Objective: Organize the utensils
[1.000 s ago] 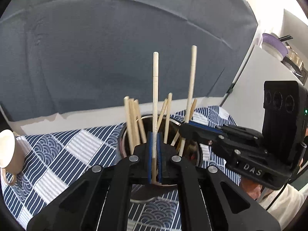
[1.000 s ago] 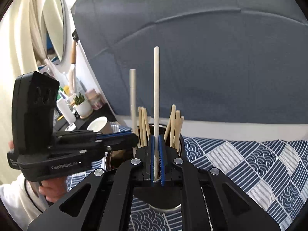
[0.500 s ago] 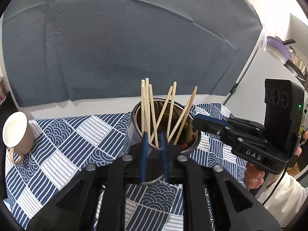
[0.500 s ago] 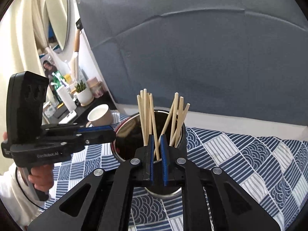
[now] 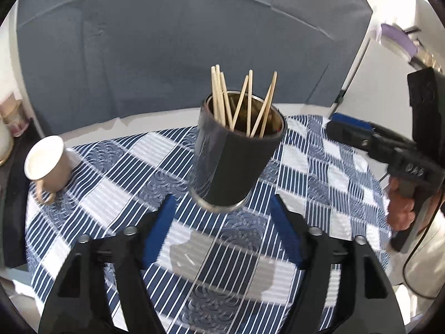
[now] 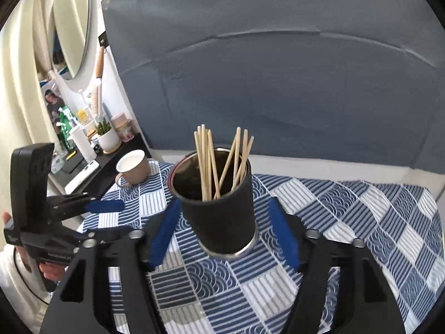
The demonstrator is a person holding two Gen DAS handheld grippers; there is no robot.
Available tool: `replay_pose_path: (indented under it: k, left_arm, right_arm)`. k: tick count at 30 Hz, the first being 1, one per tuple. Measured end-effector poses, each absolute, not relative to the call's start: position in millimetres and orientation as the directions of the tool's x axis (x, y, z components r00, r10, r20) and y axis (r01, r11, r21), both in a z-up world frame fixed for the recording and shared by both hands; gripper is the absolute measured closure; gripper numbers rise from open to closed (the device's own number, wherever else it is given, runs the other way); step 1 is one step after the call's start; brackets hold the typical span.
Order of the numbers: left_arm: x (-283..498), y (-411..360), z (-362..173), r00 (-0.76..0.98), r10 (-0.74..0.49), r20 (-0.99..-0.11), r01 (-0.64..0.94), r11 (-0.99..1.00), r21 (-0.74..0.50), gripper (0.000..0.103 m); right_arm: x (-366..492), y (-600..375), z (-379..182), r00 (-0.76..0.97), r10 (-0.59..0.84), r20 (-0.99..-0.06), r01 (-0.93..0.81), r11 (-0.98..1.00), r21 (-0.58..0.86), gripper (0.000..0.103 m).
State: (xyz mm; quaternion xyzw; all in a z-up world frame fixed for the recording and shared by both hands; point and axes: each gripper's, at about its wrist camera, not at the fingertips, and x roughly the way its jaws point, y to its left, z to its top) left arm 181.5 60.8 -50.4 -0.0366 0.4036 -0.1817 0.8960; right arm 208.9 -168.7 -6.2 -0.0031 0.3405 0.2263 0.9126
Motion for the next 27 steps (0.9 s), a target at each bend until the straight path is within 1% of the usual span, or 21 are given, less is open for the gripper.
replay_pose_path:
  k: [1, 2, 3, 5, 7, 9, 10, 13, 17, 18, 21, 24, 27]
  left_arm:
    - [174, 61, -50, 0.615, -0.335, -0.714, 0.286, 0.938, -0.195, 0.020]
    - [168, 61, -49, 0.622, -0.317, -0.716, 0.276, 0.944, -0.179, 0.015]
    - [158, 62, -47, 0.636, -0.293, -0.714, 0.261, 0.952, -0.158, 0.014]
    - [144, 63, -43, 0.647, -0.262, -0.716, 0.241, 0.961, -0.134, 0.009]
    - [128, 62, -37, 0.657, -0.243, -0.713, 0.228, 0.966, -0.119, 0.009]
    - [113, 62, -32, 0.664, -0.215, -0.716, 0.205, 0.973, -0.102, 0.008]
    - [106, 61, -31, 0.661, -0.215, -0.719, 0.203, 0.974, -0.105, 0.006]
    - [83, 58, -23, 0.664, -0.239, -0.708, 0.206, 0.969, -0.134, 0.006]
    - [57, 50, -15, 0.683, -0.215, -0.698, 0.193, 0.975, -0.112, 0.006]
    - [51, 48, -13, 0.682, -0.215, -0.699, 0.194, 0.975, -0.110, 0.006]
    - [41, 42, -10, 0.680, -0.202, -0.705, 0.186, 0.977, -0.101, 0.006]
    - [33, 41, -7, 0.662, -0.239, -0.711, 0.163, 0.971, -0.174, 0.006]
    - [27, 43, -3, 0.664, -0.245, -0.706, 0.114, 0.967, -0.228, 0.006]
  right_arm:
    - [204, -170, -5, 0.668, 0.406, -0.624, -0.412, 0.900, 0.145, 0.025]
    - [197, -171, -5, 0.672, 0.395, -0.627, -0.403, 0.905, 0.137, 0.022]
    - [192, -172, -5, 0.672, 0.392, -0.628, -0.401, 0.906, 0.137, 0.016]
    - [178, -176, -4, 0.670, 0.384, -0.635, -0.390, 0.910, 0.139, 0.016]
    - [166, -179, -4, 0.667, 0.370, -0.646, -0.380, 0.916, 0.132, 0.012]
    - [151, -182, -5, 0.668, 0.348, -0.657, -0.363, 0.924, 0.121, 0.012]
    - [146, -181, -6, 0.665, 0.343, -0.664, -0.364, 0.924, 0.113, 0.012]
    - [126, -188, -8, 0.657, 0.321, -0.682, -0.343, 0.933, 0.110, 0.011]
    - [104, -197, -6, 0.646, 0.313, -0.696, -0.343, 0.934, 0.102, 0.010]
    - [99, -200, -5, 0.648, 0.310, -0.696, -0.335, 0.936, 0.105, 0.008]
    - [84, -207, 0, 0.652, 0.293, -0.699, -0.313, 0.944, 0.104, 0.008]
    - [75, -208, 4, 0.661, 0.268, -0.701, -0.301, 0.950, 0.079, 0.008]
    - [63, -205, 11, 0.676, 0.246, -0.695, -0.296, 0.954, 0.050, 0.008]
